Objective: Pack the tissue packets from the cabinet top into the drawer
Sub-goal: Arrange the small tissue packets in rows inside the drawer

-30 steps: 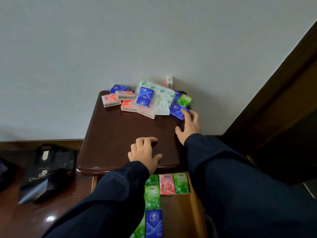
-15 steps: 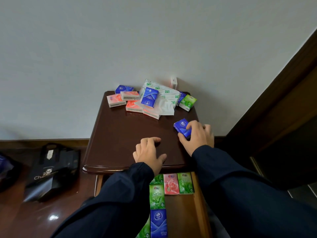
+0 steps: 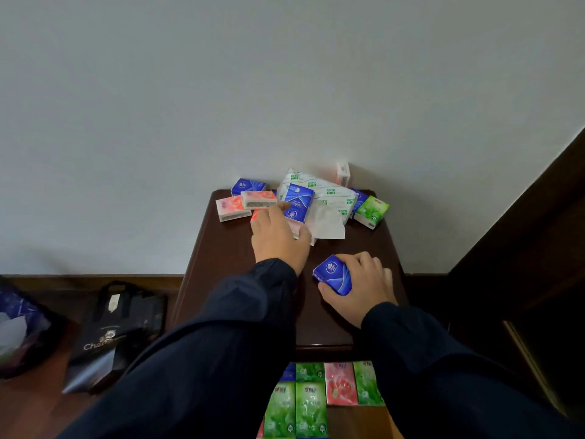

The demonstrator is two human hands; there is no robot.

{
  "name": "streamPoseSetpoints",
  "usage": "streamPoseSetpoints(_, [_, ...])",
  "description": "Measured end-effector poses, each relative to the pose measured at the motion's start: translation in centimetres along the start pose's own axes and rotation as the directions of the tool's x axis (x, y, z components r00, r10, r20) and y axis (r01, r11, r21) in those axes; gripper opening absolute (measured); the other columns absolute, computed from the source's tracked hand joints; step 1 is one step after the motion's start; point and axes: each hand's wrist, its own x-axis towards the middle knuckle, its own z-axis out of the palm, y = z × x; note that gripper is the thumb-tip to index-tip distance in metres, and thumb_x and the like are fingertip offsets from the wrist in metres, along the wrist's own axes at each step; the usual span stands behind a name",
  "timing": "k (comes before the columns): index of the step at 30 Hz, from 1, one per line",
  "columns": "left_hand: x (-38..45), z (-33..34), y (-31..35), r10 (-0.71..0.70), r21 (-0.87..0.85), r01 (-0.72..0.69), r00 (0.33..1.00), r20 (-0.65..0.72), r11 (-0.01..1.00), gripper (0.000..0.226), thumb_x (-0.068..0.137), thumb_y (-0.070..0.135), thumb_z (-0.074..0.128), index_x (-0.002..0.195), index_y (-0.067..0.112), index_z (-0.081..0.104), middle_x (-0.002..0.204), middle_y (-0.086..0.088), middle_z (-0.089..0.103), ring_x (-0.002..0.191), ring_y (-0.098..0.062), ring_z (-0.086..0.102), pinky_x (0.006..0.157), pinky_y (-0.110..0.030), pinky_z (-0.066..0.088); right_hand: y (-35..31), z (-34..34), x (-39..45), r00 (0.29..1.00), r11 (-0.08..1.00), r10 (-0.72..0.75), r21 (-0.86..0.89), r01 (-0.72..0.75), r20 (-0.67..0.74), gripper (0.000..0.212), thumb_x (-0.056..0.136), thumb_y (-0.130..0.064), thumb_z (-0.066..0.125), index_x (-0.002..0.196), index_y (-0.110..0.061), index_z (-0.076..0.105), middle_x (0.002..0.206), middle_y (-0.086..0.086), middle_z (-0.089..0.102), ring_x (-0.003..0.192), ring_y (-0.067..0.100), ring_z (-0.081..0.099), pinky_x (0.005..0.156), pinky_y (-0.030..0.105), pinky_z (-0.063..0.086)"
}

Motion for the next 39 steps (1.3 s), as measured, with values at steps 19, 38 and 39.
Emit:
streamPoseSetpoints(19, [-1.0, 0.8, -0.3, 0.073, -0.248, -0.091, 0.994, -0.081, 0.964, 0.087, 0.070, 0.038, 0.082, 0.143, 0.016, 0.038, 0.131, -0.003, 0.046, 0.122, -0.022, 0.045, 0.104, -0.036, 0.042, 0.1, 0.1, -0.3, 1.000, 0.999, -0.004, 0.034, 0.004, -0.015, 0.063, 0.069, -0.081, 0.052, 0.120, -0.044, 0.050, 0.104, -0.018, 0.048, 0.098, 0.009, 0.048, 0.086, 0.031, 0.037])
streamPoseSetpoints(38, [-28.4, -5.9, -8.4, -0.263, -0.319, 0.436, 0.846, 0.464, 0.841, 0.052, 0.073, 0.026, 0.090, 0.107, 0.025, 0.050, 0.088, 0.006, 0.067, 0.065, 0.012, 0.064, 0.052, -0.007, 0.047, -0.3, -6.5, -21.2, 0.817, 0.632, 0.345, 0.530, -0.566, 0.461, 0.057, 0.065, -0.067, 0.081, 0.106, -0.036, 0.055, 0.095, -0.010, 0.071, 0.077, 0.011, 0.072, 0.061, 0.035, 0.062])
streamPoseSetpoints(39, [-29.0, -5.9, -8.6, -0.291, -0.312, 0.462, 0.836, 0.466, 0.830, 0.054, 0.074, 0.023, 0.090, 0.109, 0.021, 0.049, 0.087, 0.008, 0.066, 0.064, 0.015, 0.062, 0.050, -0.005, 0.045, 0.1, -6.2, -21.9, 0.783, 0.610, 0.363, 0.506, -0.609, 0.505, 0.053, 0.074, -0.064, 0.077, 0.110, -0.032, 0.056, 0.097, -0.005, 0.071, 0.077, 0.015, 0.073, 0.060, 0.038, 0.063])
